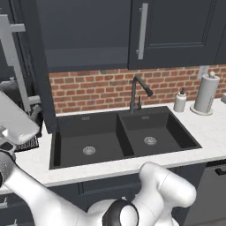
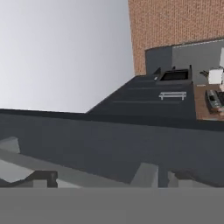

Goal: Pick the honey bottle and place it on the digital scale for weighing, and close the cabinet.

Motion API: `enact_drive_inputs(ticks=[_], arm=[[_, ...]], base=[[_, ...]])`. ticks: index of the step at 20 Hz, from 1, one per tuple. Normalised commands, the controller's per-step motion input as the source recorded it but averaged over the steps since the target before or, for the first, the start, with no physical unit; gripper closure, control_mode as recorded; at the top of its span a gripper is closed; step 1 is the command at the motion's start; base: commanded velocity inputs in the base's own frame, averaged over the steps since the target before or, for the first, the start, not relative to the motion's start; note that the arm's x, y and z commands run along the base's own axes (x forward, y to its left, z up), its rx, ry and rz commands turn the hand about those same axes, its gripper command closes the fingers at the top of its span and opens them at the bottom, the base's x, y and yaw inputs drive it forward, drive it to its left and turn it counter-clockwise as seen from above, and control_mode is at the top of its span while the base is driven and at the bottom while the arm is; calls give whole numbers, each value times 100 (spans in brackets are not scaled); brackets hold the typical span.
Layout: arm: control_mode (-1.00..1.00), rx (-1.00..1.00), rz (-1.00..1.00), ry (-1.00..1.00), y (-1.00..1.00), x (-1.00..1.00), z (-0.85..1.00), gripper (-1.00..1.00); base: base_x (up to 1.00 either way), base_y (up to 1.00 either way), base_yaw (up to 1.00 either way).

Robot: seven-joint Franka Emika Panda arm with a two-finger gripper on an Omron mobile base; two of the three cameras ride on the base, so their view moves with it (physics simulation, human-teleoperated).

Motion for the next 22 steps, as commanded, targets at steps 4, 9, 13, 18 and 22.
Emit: enact_drive_inputs(ticks=[4,9,13,18,22], arm=[[-100,25,-6,2,-97,-28,12,-100],[-100,21,0,33,-99,8,1,-100],[-100,14,0,25,-100,17,2,-100],[-100,12,3,13,-100,30,0,-100],[-100,11,3,2,-99,12,0,-100]], base=[[0,0,0],[0,0,0],[0,0,0],[0,0,0],[0,0,0]])
